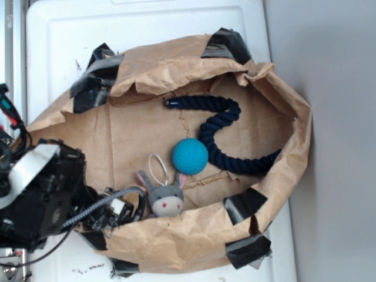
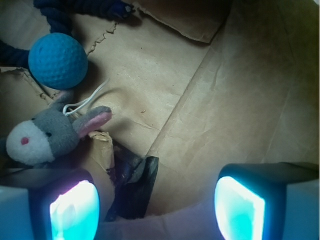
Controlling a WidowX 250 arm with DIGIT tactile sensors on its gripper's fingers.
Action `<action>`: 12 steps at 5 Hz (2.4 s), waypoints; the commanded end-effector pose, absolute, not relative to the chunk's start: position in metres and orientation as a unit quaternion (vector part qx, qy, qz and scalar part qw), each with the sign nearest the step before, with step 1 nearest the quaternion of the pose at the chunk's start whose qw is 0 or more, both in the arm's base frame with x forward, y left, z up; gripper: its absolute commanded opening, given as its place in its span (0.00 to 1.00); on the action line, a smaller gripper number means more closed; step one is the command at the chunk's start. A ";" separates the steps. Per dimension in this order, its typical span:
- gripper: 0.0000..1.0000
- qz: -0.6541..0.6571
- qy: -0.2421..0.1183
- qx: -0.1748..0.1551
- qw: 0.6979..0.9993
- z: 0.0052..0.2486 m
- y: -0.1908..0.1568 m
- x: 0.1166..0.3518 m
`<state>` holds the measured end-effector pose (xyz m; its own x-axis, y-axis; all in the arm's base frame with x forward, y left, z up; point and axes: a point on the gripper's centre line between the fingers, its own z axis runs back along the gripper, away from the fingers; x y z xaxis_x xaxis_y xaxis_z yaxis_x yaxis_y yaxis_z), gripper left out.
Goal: Grab the gray animal.
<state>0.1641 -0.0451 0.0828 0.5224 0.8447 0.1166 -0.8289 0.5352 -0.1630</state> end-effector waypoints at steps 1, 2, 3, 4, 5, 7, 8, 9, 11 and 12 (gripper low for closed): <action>1.00 0.482 -0.089 -0.045 0.871 0.083 -0.039 0.161; 1.00 0.504 -0.080 -0.044 0.859 0.087 -0.039 0.199; 1.00 0.524 -0.066 -0.056 0.847 0.099 -0.040 0.228; 1.00 0.547 -0.049 -0.069 0.833 0.110 -0.043 0.246; 1.00 0.547 -0.050 -0.069 0.833 0.104 -0.042 0.236; 1.00 0.557 -0.032 -0.071 0.827 0.066 -0.052 0.233; 1.00 0.557 -0.048 -0.102 0.823 0.053 -0.066 0.238; 1.00 0.570 -0.058 -0.097 0.814 0.052 -0.080 0.251; 1.00 0.587 -0.063 -0.083 0.803 0.047 -0.089 0.264; 0.00 0.585 -0.064 -0.083 0.804 0.056 -0.083 0.259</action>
<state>0.2553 -0.0865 0.0432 0.3086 0.9511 0.0104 -0.9404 0.3067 -0.1471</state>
